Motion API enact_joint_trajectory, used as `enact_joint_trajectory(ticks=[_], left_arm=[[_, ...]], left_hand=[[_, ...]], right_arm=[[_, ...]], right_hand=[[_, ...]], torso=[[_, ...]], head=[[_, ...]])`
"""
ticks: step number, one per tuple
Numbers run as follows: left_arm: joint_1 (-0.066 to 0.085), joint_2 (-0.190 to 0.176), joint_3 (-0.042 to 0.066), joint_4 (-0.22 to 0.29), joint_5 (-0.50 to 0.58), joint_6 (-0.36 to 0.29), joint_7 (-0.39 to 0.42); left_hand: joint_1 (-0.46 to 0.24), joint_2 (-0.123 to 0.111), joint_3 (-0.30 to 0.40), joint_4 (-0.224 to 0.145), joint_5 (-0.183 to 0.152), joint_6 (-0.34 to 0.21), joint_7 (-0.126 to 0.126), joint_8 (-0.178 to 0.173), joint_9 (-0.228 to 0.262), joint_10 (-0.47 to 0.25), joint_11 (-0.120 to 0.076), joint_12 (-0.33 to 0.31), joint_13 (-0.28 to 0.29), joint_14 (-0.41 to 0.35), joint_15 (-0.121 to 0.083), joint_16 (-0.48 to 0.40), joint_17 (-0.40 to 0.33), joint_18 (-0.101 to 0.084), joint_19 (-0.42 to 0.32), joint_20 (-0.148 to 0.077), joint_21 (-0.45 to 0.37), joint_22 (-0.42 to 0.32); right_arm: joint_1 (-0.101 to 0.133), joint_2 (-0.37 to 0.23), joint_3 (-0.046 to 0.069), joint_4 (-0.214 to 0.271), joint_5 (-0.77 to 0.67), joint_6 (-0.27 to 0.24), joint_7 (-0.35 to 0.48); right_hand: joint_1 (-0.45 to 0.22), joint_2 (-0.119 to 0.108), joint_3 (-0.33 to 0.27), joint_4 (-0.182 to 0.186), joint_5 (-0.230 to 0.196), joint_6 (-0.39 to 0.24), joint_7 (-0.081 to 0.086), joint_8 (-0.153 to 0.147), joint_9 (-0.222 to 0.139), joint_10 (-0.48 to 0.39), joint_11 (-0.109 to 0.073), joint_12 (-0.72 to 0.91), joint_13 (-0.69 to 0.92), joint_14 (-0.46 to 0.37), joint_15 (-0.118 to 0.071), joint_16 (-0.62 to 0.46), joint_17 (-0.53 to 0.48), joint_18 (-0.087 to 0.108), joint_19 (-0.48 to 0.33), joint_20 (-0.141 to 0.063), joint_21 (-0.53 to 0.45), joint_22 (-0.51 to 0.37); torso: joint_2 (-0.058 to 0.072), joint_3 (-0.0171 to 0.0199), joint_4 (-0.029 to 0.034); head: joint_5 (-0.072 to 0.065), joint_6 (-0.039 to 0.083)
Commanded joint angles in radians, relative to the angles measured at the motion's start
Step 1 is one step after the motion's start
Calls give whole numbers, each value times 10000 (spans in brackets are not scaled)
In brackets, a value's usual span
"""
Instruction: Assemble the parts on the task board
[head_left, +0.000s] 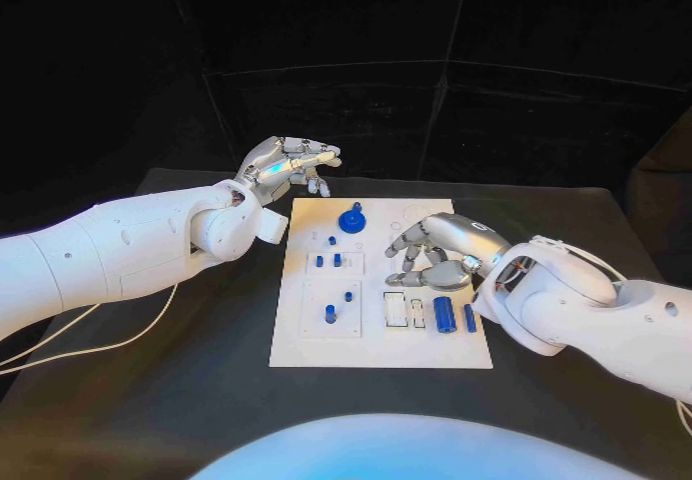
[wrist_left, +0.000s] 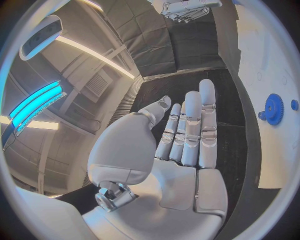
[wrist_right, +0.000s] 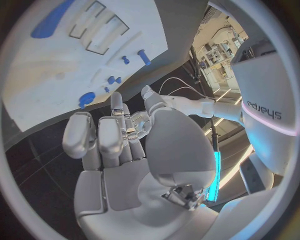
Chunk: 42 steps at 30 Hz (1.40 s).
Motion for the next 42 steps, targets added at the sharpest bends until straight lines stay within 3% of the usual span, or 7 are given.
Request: enact_joint_trajectory(ticks=[1, 5, 7, 10, 16, 27, 42], left_arm=[[18, -1, 8, 0, 43, 90, 47], [17, -6, 7, 24, 43, 90, 54], [17, -6, 6, 43, 43, 97, 58], [17, -21, 5, 69, 43, 102, 63], [17, -66, 4, 103, 43, 100, 66], [16, -138, 4, 147, 43, 110, 73], [14, -159, 3, 134, 43, 134, 72]], left_hand=[[68, 3, -35, -42, -25, -21, 34, -42, 2, -82, 9, 64, -14, -86, -12, 33, -29, 136, 99, -4, -52, -27], [68, 3, -35, -42, -25, -21, 34, -42, 2, -82, 9, 64, -14, -86, -12, 33, -29, 136, 99, -4, -52, -27], [68, 4, -36, -42, -25, -21, 34, -42, 2, -82, 9, 64, -14, -86, -12, 33, -29, 136, 99, -4, -52, -28], [67, 5, -38, -43, -25, -20, 34, -41, 2, -82, 9, 66, -14, -87, -12, 34, -31, 136, 100, -4, -54, -30], [67, 17, -41, -41, -25, -11, 32, -36, 5, -79, 8, 72, -12, -88, -11, 36, -37, 135, 102, -3, -58, -34], [67, 17, -41, -41, -25, -11, 32, -36, 5, -79, 8, 72, -12, -88, -11, 36, -37, 135, 102, -3, -58, -34], [67, 17, -41, -41, -25, -11, 32, -36, 5, -79, 8, 72, -12, -88, -11, 36, -37, 135, 102, -3, -58, -34]], right_arm=[[59, -526, -4, 275, 1656, -80, -1029], [87, -1081, -8, 411, 1692, 604, -1733], [90, -1304, -13, 426, 1530, 849, -2061], [70, -1502, -19, 433, 1016, 1046, -2488], [-120, -1629, -30, 495, -67, 1298, -3295], [-584, -1310, -43, 351, -943, 1699, -4025], [-758, -866, -48, 109, -1235, 2065, -4295]], right_hand=[[-158, -1, -430, 215, 187, 277, -177, 193, 45, 751, -220, 826, 617, 300, -208, 291, 390, -239, 273, -172, 289, 387], [-500, 126, -1057, 793, 482, 500, -338, 482, 114, 911, -385, 2035, 1766, 410, -342, 791, 1121, -374, 633, -323, 708, 977], [-34, 378, -1643, 1223, 650, 321, -343, 762, 189, 231, -449, 4393, 4606, 408, -476, 1145, 1598, -462, 773, -358, 940, 1302], [-93, 394, -2137, 1637, 536, 530, -438, 1150, 361, 654, -466, 6355, 6930, 459, -393, 1388, 2011, -500, 935, -386, 1125, 1586], [-281, 351, -2676, 2358, 535, 562, -524, 1561, 630, 1064, -517, 7967, 8939, 524, -440, 1670, 2508, -582, 1150, -414, 1347, 1930], [-507, 370, -2903, 2427, 531, 424, -533, 1787, 820, 1135, -518, 8441, 9633, 540, -441, 1780, 2704, -608, 1215, -416, 1422, 2049], [-613, 494, -2939, 2423, 736, 412, -556, 1965, 959, 1193, -535, 8668, 9987, 552, -447, 1842, 2818, -615, 1228, -417, 1443, 2085]], torso=[[-50, 3, -121], [-53, -12, -184], [-57, -14, -191], [-59, 0, -193], [-47, -12, -168], [-39, -1, -161], [-39, 0, -164]], head=[[-155, 62], [-340, 120], [-450, 137], [-538, 147], [-662, 148], [-671, 101], [-652, 67]])
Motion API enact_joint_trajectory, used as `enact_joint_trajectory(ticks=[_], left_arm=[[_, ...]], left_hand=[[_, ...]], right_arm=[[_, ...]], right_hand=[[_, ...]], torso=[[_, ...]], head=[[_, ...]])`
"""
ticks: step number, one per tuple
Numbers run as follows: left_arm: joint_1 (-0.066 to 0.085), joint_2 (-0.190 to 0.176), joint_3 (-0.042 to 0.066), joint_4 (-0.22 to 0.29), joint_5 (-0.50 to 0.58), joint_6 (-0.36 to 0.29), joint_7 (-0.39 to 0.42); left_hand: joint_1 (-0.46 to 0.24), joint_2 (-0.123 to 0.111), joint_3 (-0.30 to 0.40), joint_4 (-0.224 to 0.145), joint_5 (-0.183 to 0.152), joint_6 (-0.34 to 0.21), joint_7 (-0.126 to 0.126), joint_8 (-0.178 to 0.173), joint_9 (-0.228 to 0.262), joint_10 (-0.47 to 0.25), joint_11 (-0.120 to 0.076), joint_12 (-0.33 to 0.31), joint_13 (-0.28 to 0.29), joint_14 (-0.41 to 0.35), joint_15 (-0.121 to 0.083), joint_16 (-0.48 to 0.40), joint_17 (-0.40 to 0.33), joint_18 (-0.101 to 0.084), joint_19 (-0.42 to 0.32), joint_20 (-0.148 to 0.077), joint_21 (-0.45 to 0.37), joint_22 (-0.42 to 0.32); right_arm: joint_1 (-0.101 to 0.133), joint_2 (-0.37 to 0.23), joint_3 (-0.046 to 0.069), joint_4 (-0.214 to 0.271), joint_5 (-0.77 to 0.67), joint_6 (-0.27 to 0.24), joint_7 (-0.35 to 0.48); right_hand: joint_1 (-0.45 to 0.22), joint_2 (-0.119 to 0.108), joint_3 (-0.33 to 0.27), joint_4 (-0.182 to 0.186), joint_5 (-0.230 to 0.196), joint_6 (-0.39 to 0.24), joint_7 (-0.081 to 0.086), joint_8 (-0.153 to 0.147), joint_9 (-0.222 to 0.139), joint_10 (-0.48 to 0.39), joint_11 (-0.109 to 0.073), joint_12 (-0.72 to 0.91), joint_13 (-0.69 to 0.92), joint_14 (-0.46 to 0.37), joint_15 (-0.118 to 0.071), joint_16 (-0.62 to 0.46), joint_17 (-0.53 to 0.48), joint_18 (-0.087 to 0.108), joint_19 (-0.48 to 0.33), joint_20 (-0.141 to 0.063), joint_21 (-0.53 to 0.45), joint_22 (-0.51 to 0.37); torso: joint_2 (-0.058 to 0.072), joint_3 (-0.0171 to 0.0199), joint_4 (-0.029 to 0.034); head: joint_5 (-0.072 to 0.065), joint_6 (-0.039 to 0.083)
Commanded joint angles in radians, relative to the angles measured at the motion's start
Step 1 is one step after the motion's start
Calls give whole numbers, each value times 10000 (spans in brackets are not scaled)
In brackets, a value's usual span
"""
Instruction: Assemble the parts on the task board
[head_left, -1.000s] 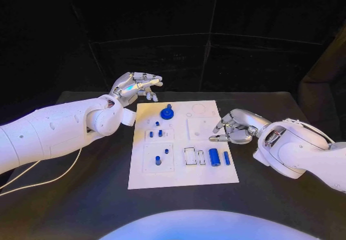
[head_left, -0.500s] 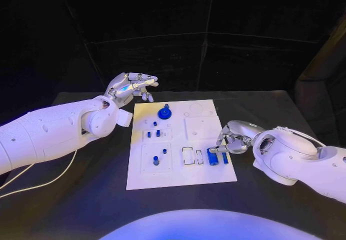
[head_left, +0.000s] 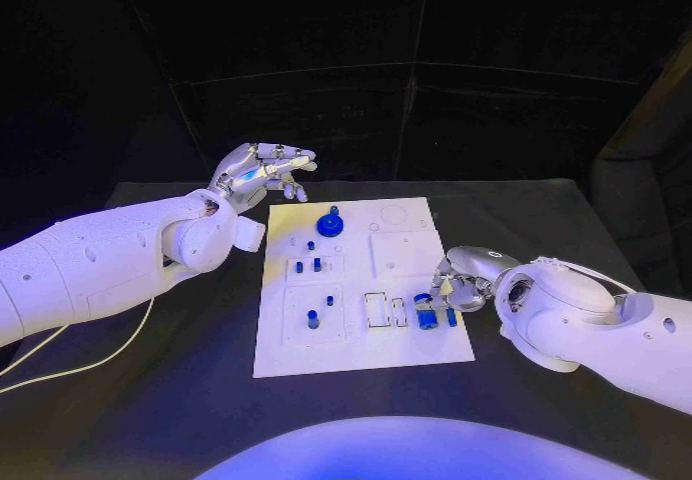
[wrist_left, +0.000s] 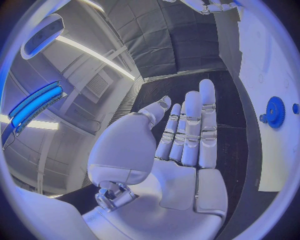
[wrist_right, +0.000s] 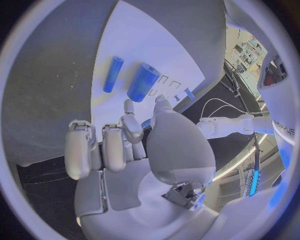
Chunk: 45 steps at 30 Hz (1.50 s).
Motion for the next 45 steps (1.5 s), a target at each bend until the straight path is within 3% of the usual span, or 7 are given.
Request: enact_joint_trajectory(ticks=[1, 16, 21, 26, 32, 41, 45], left_arm=[[16, -2, 7, 12, 43, 126, 71], [15, -33, 6, -18, 43, 187, 37], [14, -38, 6, -23, 43, 207, 20], [14, -37, 5, -24, 43, 215, 18], [12, -25, 5, -29, 43, 227, 18], [11, -33, 5, -7, 43, 232, -6], [12, -37, 5, 12, 43, 249, -12]], left_hand=[[65, 20, -46, -42, -25, -9, 32, -34, 5, -80, 8, 35, -12, -90, -11, 38, -15, 135, 77, 24, -62, -14], [58, 19, -63, -44, -26, -8, 32, -33, 5, -82, 8, 43, -12, -93, -10, 43, -25, 135, 81, 25, -70, -24], [58, 19, -63, -44, -26, -8, 32, -33, 5, -82, 8, 43, -12, -93, -10, 43, -25, 135, 81, 25, -70, -24], [58, 19, -63, -44, -26, -8, 32, -33, 5, -82, 8, 43, -12, -93, -10, 43, -25, 135, 81, 25, -70, -24], [49, 14, -79, -45, -26, -11, 34, -34, 5, -91, 10, 46, -13, -97, -9, 46, -33, 134, 82, 26, -78, -31], [48, 13, -82, -45, -26, -11, 35, -34, 5, -92, 10, 46, -13, -98, -8, 46, -34, 134, 82, 26, -78, -32], [48, 13, -82, -45, -26, -11, 35, -34, 5, -92, 10, 46, -13, -98, -8, 46, -34, 134, 82, 26, -78, -32]], right_arm=[[-51, 65, 1, -75, -262, 392, -211], [-334, 407, 0, -301, -415, 952, -380], [-390, 533, -1, -351, -458, 916, -528], [-409, 544, -1, -341, -555, 520, -710], [-418, 469, 1, -172, -590, -393, -741], [-413, 153, 12, 620, -459, -1703, -406], [-408, 172, 17, 824, -418, -1915, -336]], right_hand=[[-74, 54, -57, -30, 78, -34, -33, 89, 32, 61, -5, 68, 64, 553, -58, 41, 27, -142, 65, 6, 48, 1124], [26, 200, -39, -52, 164, -49, -49, 190, 122, 61, -18, 118, 183, 559, -68, 73, 89, -148, 79, -2, 66, 1155], [434, 462, -4, -115, 633, -119, -59, 320, 256, 48, -28, 138, 324, 557, -77, 90, 121, -150, 78, -12, 73, 1172], [839, 719, 63, -183, 1507, -110, -86, 448, 374, 138, -56, 287, 575, 560, -100, 111, 169, -149, 75, -31, 74, 1178], [1116, 905, 104, -202, 2325, -6, -156, 592, 504, 387, -121, 701, 1071, 585, -150, 178, 306, -182, 174, -69, 158, 1311], [1241, 957, 68, -156, 2820, 60, -219, 671, 621, 511, -179, 880, 1322, 604, -198, 235, 418, -213, 263, -118, 235, 1431], [1214, 945, 32, -121, 2878, 48, -213, 669, 637, 499, -178, 847, 1306, 600, -201, 227, 403, -215, 270, -124, 241, 1441]], torso=[[-4, -7, 5], [2, -4, 15], [3, -2, 11], [-6, -7, 6], [-12, -11, 24], [-26, -29, 51], [-11, -36, 46]], head=[[-2, -17], [40, -95], [52, -106], [62, -113], [54, -114], [100, -78], [128, -59]])
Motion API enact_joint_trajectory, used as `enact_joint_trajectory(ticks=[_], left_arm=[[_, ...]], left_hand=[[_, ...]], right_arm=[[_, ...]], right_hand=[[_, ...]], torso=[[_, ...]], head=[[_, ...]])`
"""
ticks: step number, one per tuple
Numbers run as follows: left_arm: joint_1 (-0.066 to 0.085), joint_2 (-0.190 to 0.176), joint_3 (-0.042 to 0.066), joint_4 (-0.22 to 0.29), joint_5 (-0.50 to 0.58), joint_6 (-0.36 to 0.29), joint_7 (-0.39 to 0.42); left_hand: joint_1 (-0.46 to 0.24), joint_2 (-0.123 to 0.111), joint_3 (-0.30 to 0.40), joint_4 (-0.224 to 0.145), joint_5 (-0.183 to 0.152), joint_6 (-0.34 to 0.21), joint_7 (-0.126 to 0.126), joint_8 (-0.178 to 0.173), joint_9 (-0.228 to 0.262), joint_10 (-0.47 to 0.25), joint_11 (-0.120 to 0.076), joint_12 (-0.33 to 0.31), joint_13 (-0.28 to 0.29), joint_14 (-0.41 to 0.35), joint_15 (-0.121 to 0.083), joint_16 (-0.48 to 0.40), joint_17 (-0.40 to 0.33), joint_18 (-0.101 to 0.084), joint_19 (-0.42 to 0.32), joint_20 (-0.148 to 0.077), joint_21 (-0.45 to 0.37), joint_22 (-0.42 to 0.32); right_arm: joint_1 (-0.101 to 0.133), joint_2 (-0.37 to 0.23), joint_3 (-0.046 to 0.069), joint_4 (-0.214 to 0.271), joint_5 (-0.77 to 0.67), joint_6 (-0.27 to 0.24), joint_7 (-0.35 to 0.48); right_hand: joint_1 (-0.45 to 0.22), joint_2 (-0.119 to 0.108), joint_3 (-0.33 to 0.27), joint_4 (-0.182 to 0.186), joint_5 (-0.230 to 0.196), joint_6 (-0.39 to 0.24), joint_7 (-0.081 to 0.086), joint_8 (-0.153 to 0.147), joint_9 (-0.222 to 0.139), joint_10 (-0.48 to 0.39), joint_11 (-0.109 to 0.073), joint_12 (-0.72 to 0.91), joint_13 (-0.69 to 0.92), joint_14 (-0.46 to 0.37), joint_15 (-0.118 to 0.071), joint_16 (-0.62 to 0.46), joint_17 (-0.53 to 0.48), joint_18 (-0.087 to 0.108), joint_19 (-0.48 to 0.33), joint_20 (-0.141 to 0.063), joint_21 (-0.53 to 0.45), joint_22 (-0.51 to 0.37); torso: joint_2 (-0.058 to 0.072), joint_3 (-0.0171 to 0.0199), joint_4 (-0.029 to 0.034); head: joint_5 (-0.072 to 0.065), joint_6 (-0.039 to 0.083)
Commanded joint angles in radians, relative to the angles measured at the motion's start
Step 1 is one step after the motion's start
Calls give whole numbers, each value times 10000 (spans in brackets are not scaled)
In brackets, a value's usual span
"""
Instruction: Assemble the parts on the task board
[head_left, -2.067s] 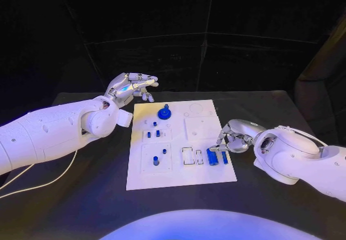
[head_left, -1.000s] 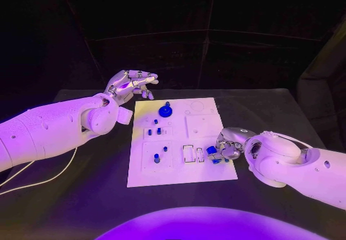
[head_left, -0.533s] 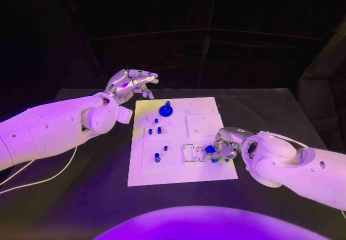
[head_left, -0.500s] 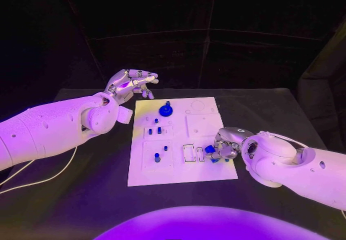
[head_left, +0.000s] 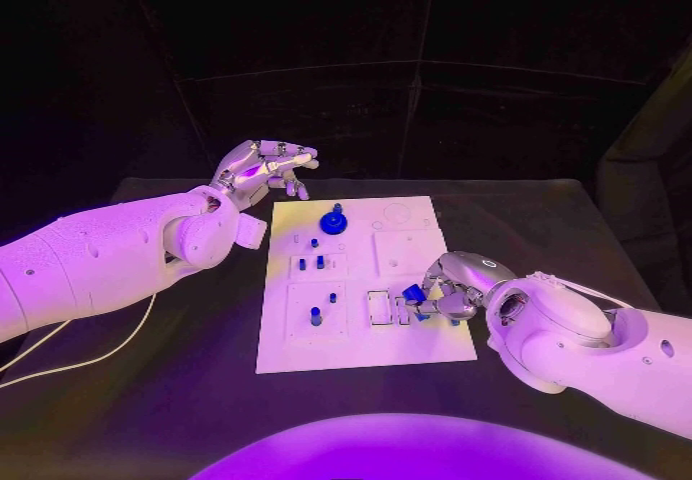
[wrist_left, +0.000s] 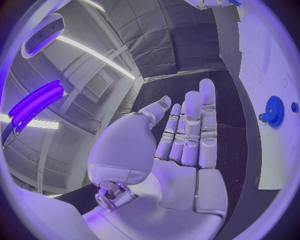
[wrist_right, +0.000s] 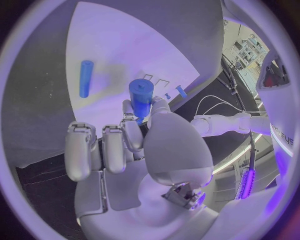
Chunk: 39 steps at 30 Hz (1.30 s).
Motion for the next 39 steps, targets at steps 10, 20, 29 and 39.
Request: enact_joint_trajectory(ticks=[10, 20, 29, 39], left_arm=[[18, 0, 7, 54, 43, 169, 6], [18, 39, 7, 46, 43, 191, 3], [18, 77, 7, 27, 43, 246, -16], [18, 99, 7, 20, 43, 275, -12]], left_hand=[[48, 13, -53, -17, -26, -11, 34, -34, 5, -92, 10, 47, -13, -60, 29, 47, -7, 134, 46, -11, -41, -9], [48, 13, -53, -17, -26, -11, 34, -34, 5, -92, 10, 47, -13, -60, 29, 47, -7, 134, 46, -11, -41, -9], [44, 16, -72, -21, -25, -16, 36, -36, 4, -105, 12, 52, -14, -66, 31, 53, -20, 133, 50, -9, -52, -21], [32, 18, -84, -16, -26, -18, 39, -37, 3, -110, 14, 55, -15, -69, 33, 55, -26, 132, 51, -8, -57, -26]], right_arm=[[22, 581, 10, -148, 450, -82, -5], [24, 1192, 12, -580, 648, 500, -371], [25, 1517, 13, -801, 652, 665, -572], [27, 1727, 13, -929, 471, 394, -626]], right_hand=[[-181, 253, -249, 110, -367, 310, -136, 150, 355, 100, -65, -80, -19, 594, -77, 38, -6, -54, 155, -28, 35, 1440], [-582, 492, -439, 118, -590, 618, -280, 318, 505, 134, -180, -165, -15, 589, -169, 22, -15, -51, 148, -104, 28, 1437], [-1076, 549, -929, 108, -2446, 661, -325, 389, 665, 184, -222, -243, 45, 593, -218, 13, 1, -55, 155, -167, 27, 1453], [-1962, 370, -1556, 134, -4686, 528, -280, 370, 780, 111, -185, -463, -19, 565, -192, -73, -126, -34, 90, -153, -37, 1376]], torso=[[22, -3, -21], [21, 18, -30], [22, 24, -39], [28, 22, -37]], head=[[85, 4], [116, -14], [153, -24], [145, -14]])
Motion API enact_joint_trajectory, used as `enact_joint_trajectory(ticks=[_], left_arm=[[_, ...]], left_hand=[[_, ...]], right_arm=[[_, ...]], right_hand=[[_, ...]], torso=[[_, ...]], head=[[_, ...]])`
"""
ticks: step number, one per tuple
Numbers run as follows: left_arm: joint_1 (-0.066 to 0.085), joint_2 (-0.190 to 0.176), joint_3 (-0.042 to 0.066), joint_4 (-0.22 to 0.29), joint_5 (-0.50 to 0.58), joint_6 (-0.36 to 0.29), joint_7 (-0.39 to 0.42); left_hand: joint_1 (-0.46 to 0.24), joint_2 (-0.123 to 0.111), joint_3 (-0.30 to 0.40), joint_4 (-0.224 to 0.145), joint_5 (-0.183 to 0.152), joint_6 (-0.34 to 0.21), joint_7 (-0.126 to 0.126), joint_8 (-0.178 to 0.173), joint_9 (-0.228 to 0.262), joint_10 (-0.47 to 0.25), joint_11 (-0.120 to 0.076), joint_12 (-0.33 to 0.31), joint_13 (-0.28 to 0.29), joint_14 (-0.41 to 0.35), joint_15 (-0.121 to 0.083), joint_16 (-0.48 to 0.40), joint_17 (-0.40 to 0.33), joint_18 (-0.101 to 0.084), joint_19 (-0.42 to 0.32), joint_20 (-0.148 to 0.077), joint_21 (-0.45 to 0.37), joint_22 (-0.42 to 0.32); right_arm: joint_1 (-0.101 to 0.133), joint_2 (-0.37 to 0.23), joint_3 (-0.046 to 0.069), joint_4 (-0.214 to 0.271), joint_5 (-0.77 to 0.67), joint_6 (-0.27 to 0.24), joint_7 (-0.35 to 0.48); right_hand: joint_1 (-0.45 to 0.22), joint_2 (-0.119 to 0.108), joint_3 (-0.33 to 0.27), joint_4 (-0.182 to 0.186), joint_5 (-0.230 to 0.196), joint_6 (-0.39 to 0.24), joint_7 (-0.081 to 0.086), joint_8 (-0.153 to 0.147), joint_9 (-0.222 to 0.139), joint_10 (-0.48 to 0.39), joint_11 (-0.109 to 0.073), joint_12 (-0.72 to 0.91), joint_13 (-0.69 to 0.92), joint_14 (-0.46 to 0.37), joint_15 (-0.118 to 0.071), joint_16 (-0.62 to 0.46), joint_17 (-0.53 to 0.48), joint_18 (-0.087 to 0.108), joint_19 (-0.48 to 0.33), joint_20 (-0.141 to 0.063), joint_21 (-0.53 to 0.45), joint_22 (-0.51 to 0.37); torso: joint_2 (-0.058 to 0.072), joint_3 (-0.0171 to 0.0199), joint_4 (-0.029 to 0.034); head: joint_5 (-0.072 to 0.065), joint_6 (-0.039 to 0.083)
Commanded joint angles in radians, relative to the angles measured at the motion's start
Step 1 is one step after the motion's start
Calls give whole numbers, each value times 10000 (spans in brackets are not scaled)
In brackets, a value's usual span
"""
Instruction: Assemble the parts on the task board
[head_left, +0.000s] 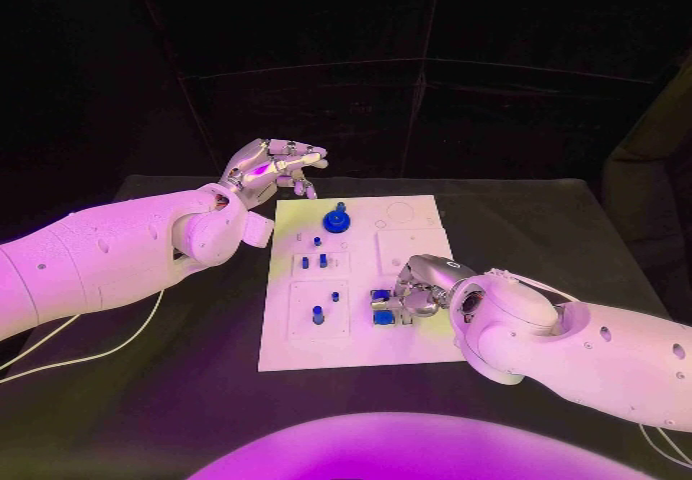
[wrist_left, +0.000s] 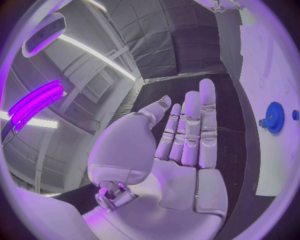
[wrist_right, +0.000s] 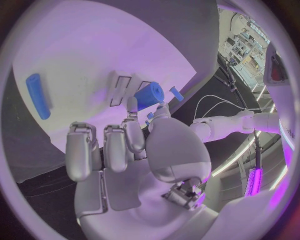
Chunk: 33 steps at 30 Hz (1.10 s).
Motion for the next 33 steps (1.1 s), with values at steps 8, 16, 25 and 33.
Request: enact_joint_trajectory(ticks=[8, 16, 25, 33], left_arm=[[17, 21, 8, -12, 43, 155, 11], [17, 28, 7, -32, 43, 160, 7], [16, 42, 5, -60, 43, 159, -13], [16, 52, 5, -64, 43, 148, -24]], left_hand=[[32, 18, -56, 12, -26, -19, 39, -37, 3, -74, -22, 55, -15, -70, 32, 55, -14, 132, 51, -8, -57, -15], [32, 18, -56, 12, -26, -19, 39, -37, 3, -74, -22, 55, -15, -70, 32, 55, -14, 132, 51, -8, -57, -15], [32, 18, -56, 12, -26, -19, 39, -37, 3, -74, -22, 55, -15, -70, 32, 55, -14, 132, 51, -8, -57, -15], [32, 18, -56, 12, -26, -19, 39, -37, 3, -74, -22, 55, -15, -70, 32, 55, -14, 132, 51, -8, -57, -15]], right_arm=[[18, -31, 8, 19, -320, -236, -69], [17, -236, 9, 266, -371, -57, 356], [17, -345, 8, 352, -394, 82, 548], [19, -232, 8, 100, -421, 152, 548]], right_hand=[[-947, -683, 162, 22, -385, -141, 9, -78, 82, -141, 19, -272, -110, 581, 33, -138, -127, -19, 3, -40, -91, 1313], [628, -556, 766, -474, -169, -166, 18, -52, 180, -103, 30, -268, -15, 603, 48, -125, -69, -25, 28, -14, -81, 1348], [1119, -481, 793, -664, -87, -167, 19, -37, 223, -76, 28, -235, 52, 625, 50, -70, 45, -42, 75, -10, -43, 1410], [1284, -406, 802, -727, -67, -164, 19, -30, 242, -67, 27, -228, 75, 630, 49, -57, 74, -45, 85, -10, -34, 1426]], torso=[[-2, 8, -20], [-3, 11, -14], [-16, 3, -24], [-5, 4, 13]], head=[[7, 3], [14, -14], [-1, -14], [-26, -10]])
